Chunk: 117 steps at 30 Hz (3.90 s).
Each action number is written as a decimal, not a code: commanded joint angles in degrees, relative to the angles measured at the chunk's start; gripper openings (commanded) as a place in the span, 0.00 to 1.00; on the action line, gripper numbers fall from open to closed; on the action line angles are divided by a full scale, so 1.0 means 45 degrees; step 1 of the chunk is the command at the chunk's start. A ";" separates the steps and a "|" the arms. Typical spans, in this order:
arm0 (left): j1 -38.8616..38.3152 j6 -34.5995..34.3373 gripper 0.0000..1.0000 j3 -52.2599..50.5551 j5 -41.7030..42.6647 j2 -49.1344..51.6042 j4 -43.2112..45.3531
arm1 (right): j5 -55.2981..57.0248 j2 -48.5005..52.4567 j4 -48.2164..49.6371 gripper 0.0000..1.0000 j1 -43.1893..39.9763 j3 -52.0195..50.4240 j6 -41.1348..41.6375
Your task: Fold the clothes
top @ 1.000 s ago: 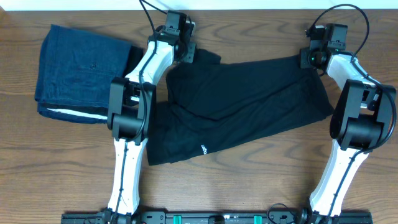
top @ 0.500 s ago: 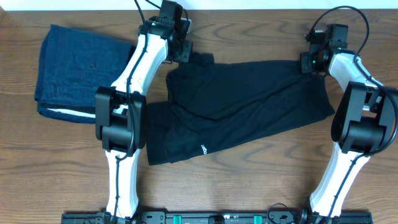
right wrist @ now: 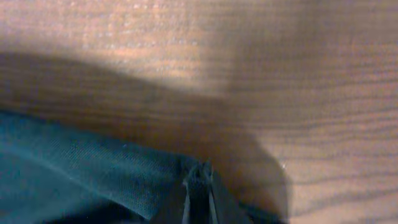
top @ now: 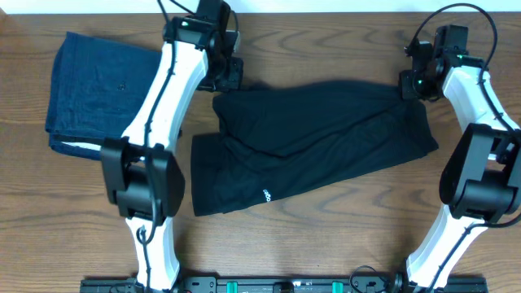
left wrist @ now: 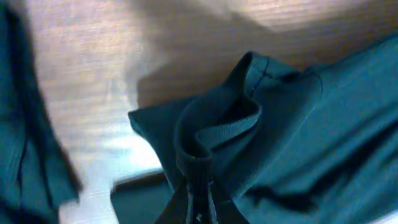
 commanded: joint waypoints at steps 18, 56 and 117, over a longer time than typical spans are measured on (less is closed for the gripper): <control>-0.0155 -0.2161 0.06 -0.0029 -0.0078 -0.0607 -0.3551 | -0.0724 -0.0568 -0.2395 0.01 -0.0636 -0.0063 -0.0068; -0.2511 -0.4182 0.06 -0.7451 -0.0073 -0.0607 -0.2516 | 0.3390 -0.0568 -0.6781 0.01 -0.0695 -0.0083 0.3084; -0.1423 -0.4551 0.06 -1.1701 -0.1569 -0.3813 0.3147 | 0.0374 -0.0573 -0.1831 0.09 -0.0228 -0.4537 0.3555</control>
